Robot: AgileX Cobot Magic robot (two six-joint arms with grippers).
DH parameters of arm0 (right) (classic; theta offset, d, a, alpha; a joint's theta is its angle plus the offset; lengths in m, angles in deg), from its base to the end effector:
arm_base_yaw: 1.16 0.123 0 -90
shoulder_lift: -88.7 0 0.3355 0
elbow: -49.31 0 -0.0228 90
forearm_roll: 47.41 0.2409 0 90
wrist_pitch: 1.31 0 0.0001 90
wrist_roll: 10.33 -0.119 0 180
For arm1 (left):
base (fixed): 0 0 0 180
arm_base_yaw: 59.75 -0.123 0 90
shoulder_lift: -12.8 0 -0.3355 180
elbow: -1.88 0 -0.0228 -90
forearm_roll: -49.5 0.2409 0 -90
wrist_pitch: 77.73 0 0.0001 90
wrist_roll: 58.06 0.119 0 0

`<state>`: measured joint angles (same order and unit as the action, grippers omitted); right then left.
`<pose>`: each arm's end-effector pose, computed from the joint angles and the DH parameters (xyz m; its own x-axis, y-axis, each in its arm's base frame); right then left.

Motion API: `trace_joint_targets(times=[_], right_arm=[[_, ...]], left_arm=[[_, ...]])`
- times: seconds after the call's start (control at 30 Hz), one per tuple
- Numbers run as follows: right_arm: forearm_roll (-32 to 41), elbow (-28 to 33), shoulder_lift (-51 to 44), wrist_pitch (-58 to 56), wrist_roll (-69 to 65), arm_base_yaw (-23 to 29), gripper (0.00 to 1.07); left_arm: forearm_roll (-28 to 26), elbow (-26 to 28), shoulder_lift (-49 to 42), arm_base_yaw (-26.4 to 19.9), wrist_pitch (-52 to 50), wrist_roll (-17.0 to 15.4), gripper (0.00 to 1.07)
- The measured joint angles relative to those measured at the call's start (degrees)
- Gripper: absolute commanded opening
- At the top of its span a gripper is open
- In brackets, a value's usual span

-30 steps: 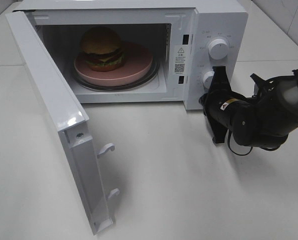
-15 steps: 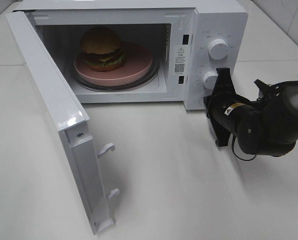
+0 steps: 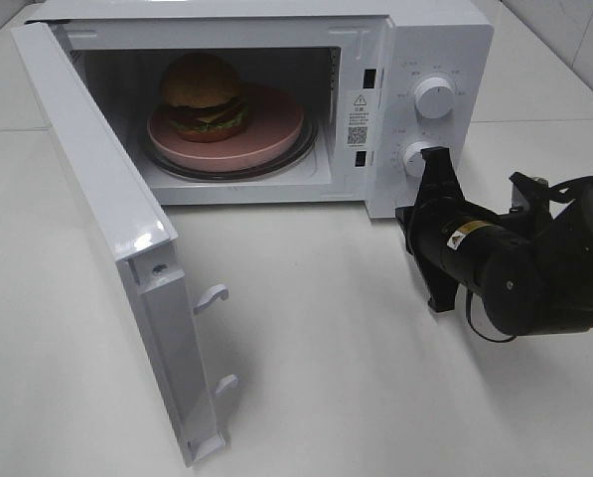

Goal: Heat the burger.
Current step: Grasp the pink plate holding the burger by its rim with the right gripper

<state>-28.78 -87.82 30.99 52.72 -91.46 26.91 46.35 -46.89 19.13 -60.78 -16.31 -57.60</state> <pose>0.3401 0.1465 0.1353 -0.2300 0.9712 -0.0618 0.3488 0.1415 0.9264 -0.0425 -0.0065 0.2634 -0.4463 -0.0263 -0.8945 0.0171 0.9991 -0.0379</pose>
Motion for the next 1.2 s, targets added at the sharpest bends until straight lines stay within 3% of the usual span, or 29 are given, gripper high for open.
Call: trace_joint_targets(times=[0.23,0.27,0.37,0.47,0.53,0.6,0.63,0.83,0.97,1.0,1.03,1.07,1.1,1.13,1.17,1.2], right_arm=[[-2.81,3.21,-4.81,-0.17,8.37,0.97,0.00],[-5.04,3.95,-7.22,-2.01,15.13,1.15,0.00],[-7.68,4.58,-13.01,-12.95,29.05,1.20,0.00],[-7.85,4.64,-14.67,-16.16,32.14,1.20,0.00],[-7.85,4.70,-20.40,-32.43,47.10,1.20,0.00],[-7.56,4.70,-21.94,-35.70,50.71,1.20,0.00],[-6.99,4.70,-24.81,-43.20,57.87,1.20,0.00],[-5.73,4.70,-30.71,-55.81,72.77,1.20,0.08],[-5.73,4.35,-34.15,-61.13,82.62,1.20,0.26],[-5.73,3.95,-34.21,-62.05,84.17,1.20,0.41],[-5.73,3.95,-34.21,-62.05,84.17,1.20,0.41],[-5.73,2.64,-34.32,-64.69,88.06,1.20,0.56],[-5.73,2.64,-34.32,-64.69,88.06,1.20,0.56],[-5.73,1.83,-34.32,-66.23,90.30,1.20,0.64],[-5.73,-0.06,-34.32,-69.67,94.71,1.20,0.82],[-5.73,-0.06,-34.32,-69.67,94.71,1.20,0.82]], left_arm=[[0.00,0.00,0.00,0.00,0.00,0.00,1.01],[0.00,0.00,0.00,0.00,0.00,0.00,1.01],[0.00,0.00,0.00,0.00,0.00,0.00,1.01],[0.00,0.00,0.00,0.00,0.00,0.00,1.01],[0.00,0.00,0.00,0.00,0.00,0.00,1.01],[0.00,0.00,0.00,0.00,0.00,0.00,1.01],[0.00,0.00,0.00,0.00,0.00,0.00,1.01],[0.00,0.00,0.00,0.00,0.00,0.00,1.01],[0.00,0.00,0.00,0.00,0.00,0.00,1.01],[0.00,0.00,0.00,0.00,0.00,0.00,1.01],[0.00,0.00,0.00,0.00,0.00,0.00,1.01],[0.00,0.00,0.00,0.00,0.00,0.00,1.01],[0.00,0.00,0.00,0.00,0.00,0.00,1.01],[0.00,0.00,0.00,0.00,0.00,0.00,1.01],[0.00,0.00,0.00,0.00,0.00,0.00,1.01],[0.00,0.00,0.00,0.00,0.00,0.00,1.01]])
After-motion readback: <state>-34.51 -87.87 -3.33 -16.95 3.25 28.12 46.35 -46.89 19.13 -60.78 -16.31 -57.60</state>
